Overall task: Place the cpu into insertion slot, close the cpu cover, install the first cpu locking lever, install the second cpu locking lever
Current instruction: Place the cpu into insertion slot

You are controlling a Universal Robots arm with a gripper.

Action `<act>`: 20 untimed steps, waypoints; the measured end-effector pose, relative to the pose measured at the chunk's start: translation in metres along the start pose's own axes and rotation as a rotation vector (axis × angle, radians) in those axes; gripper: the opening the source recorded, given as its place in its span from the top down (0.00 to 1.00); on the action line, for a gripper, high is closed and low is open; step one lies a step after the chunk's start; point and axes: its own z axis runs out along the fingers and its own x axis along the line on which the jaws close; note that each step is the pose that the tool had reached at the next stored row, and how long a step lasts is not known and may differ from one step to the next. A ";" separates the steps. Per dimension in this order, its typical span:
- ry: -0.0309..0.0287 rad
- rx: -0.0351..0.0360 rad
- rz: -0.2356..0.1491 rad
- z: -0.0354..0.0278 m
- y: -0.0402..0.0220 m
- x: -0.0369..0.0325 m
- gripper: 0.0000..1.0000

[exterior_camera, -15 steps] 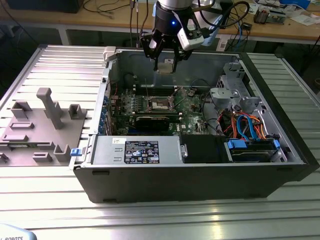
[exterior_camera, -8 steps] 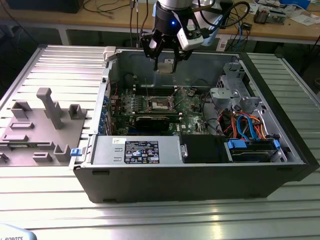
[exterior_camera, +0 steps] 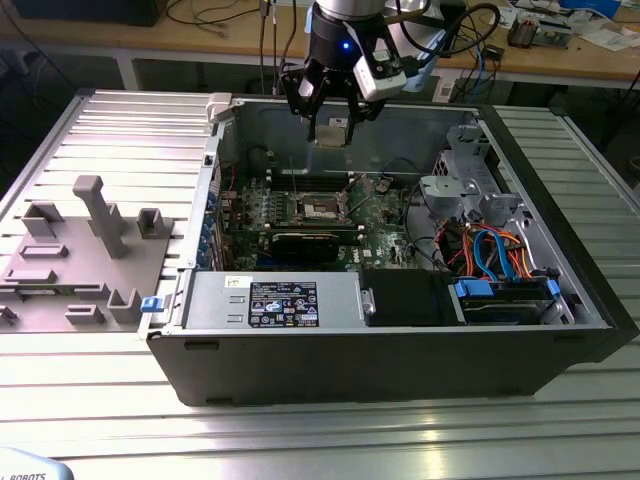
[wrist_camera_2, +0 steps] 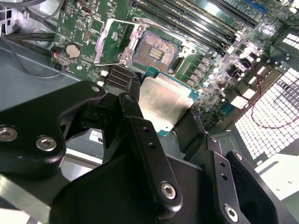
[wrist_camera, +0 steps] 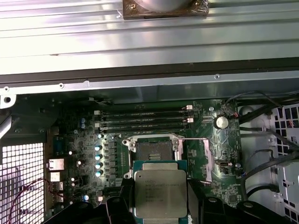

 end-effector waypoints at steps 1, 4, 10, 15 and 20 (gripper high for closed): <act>-0.0001 -0.0001 0.002 0.0000 0.0000 0.0000 0.46; -0.0006 -0.0002 0.006 0.0000 0.0000 0.0000 0.46; -0.0014 -0.0003 0.015 0.0001 0.0000 0.0000 0.46; -0.0018 -0.0004 0.020 0.0001 0.0000 0.0000 0.46; -0.0023 -0.0005 0.025 0.0001 0.0000 0.0000 0.46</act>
